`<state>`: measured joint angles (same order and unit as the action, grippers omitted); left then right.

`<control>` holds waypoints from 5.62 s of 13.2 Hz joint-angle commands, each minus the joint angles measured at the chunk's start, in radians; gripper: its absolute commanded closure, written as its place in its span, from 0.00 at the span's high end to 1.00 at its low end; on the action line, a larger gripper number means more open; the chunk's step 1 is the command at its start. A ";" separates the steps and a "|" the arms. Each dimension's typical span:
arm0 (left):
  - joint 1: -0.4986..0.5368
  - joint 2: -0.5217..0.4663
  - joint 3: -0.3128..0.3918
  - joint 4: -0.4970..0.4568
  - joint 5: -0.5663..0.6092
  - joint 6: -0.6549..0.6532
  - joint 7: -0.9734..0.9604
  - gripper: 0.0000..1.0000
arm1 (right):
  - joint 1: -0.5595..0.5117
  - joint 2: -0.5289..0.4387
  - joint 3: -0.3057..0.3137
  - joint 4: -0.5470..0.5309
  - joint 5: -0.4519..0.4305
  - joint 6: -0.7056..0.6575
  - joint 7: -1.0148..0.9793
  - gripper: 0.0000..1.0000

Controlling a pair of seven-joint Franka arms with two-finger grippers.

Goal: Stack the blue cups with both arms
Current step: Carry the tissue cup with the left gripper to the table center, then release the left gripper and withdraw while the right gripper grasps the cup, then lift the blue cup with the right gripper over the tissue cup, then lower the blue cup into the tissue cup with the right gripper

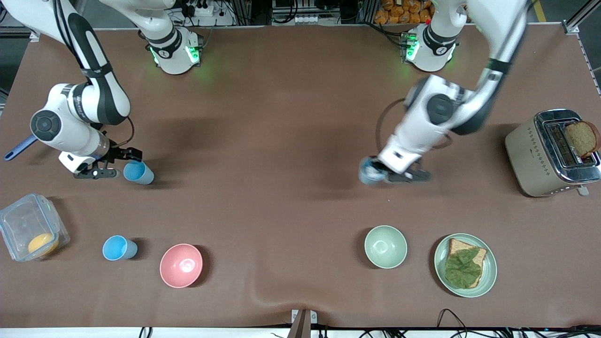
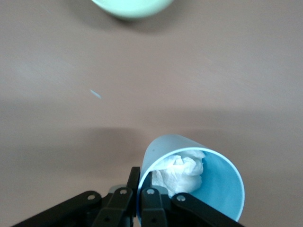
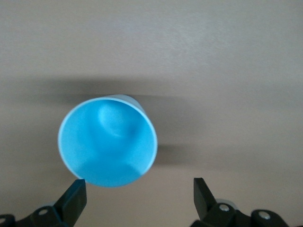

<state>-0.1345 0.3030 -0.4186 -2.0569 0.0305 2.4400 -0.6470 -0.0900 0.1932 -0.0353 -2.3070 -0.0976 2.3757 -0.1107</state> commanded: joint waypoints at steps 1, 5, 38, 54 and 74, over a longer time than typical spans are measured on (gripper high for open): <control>-0.130 0.076 0.007 0.085 0.015 -0.009 -0.182 0.00 | 0.010 -0.015 0.000 0.006 -0.013 -0.012 -0.007 1.00; -0.316 0.230 0.029 0.204 0.089 -0.009 -0.412 0.00 | 0.007 -0.006 0.000 0.004 -0.013 0.017 -0.007 1.00; 0.131 -0.277 0.233 0.572 0.026 -0.917 0.469 1.00 | 0.015 -0.015 0.021 0.135 0.003 -0.198 0.043 0.00; 0.145 -0.278 0.207 0.578 -0.014 -0.947 0.469 1.00 | 0.828 0.150 0.060 0.528 0.346 -0.314 1.187 0.00; 0.210 -0.282 0.215 0.531 -0.009 -0.891 0.530 1.00 | 0.871 0.279 0.060 0.560 0.285 -0.202 1.135 0.00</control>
<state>0.0655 0.0460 -0.2033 -1.5087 0.0413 1.5388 -0.1400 0.7720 0.4579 0.0305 -1.7742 0.2067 2.1789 1.0277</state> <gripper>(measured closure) 0.000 0.947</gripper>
